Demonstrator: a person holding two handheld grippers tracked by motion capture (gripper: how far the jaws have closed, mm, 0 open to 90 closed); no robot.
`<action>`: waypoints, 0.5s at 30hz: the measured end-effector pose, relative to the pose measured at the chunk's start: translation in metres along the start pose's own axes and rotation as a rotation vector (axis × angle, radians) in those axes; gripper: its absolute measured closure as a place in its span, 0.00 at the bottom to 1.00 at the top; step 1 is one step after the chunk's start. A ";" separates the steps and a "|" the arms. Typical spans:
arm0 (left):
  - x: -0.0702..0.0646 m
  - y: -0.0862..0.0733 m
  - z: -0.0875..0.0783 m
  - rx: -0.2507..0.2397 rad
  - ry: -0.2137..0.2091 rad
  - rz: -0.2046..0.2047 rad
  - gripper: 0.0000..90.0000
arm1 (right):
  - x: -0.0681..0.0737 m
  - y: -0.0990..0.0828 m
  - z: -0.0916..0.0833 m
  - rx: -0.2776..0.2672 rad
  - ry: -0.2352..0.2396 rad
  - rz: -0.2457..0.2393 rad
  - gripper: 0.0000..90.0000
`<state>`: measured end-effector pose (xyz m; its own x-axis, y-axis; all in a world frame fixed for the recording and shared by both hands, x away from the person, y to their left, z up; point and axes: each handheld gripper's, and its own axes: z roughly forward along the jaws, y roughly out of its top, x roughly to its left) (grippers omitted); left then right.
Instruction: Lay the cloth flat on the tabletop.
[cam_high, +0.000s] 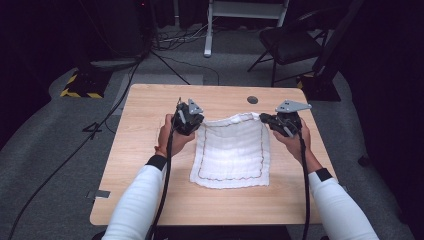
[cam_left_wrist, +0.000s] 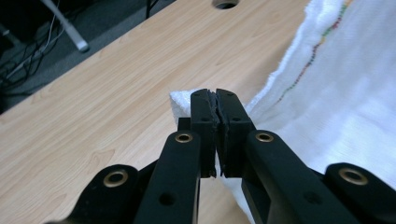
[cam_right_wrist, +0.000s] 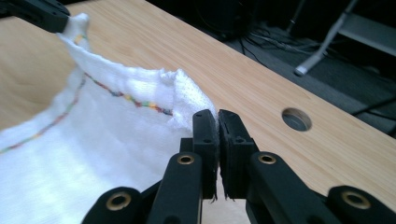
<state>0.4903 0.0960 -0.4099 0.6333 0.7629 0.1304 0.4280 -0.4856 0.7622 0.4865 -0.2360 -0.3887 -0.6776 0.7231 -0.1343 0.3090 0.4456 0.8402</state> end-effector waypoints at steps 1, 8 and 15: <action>0.002 0.000 0.008 0.011 0.007 -0.007 0.96 | -0.004 -0.001 0.008 0.018 -0.005 0.008 0.96; -0.001 -0.007 0.050 0.098 0.045 -0.024 0.78 | -0.024 -0.021 0.053 0.143 -0.133 0.027 0.77; -0.011 -0.029 0.044 0.126 -0.025 -0.005 0.37 | -0.019 -0.043 0.048 0.178 -0.079 0.056 0.59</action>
<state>0.4999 0.0828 -0.4612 0.6464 0.7550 0.1099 0.5073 -0.5329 0.6772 0.5180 -0.2440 -0.4476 -0.6037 0.7855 -0.1365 0.4629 0.4847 0.7421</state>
